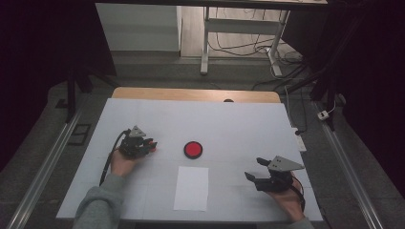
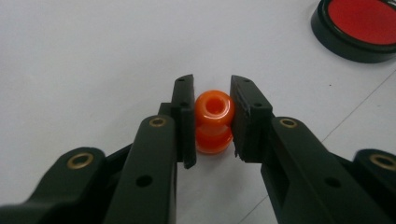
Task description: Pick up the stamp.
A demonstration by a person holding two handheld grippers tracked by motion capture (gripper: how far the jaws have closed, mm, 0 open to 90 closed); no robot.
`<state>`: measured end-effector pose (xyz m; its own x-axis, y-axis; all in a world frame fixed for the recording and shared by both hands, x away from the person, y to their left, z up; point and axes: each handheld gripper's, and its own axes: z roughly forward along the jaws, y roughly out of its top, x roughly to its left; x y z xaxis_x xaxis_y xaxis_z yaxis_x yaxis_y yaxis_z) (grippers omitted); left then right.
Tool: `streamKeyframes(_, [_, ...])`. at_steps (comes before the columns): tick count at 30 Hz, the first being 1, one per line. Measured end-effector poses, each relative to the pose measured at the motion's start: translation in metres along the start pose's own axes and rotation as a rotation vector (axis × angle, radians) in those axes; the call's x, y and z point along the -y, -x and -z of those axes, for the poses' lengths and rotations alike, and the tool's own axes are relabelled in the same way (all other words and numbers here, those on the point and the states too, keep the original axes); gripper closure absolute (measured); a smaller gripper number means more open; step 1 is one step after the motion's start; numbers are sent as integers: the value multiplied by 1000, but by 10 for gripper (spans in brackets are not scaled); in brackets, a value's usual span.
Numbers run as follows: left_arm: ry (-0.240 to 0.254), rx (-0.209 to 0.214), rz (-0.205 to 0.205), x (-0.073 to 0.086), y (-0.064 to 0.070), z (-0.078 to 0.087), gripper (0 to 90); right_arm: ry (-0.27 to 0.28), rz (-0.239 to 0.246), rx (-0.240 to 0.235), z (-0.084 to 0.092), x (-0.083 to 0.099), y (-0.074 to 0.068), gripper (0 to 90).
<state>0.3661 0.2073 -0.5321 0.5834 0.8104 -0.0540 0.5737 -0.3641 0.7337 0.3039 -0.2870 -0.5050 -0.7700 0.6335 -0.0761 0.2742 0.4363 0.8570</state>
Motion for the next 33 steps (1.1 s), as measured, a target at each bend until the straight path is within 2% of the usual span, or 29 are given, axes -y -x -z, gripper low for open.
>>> streamKeyframes(13, [31,20,13,-2,2,6,727,-2,7,5,1,0,0,260])
streamKeyframes(33, [100,72,3,-14,11,25,726,-3,6,13,1,0,0,259])
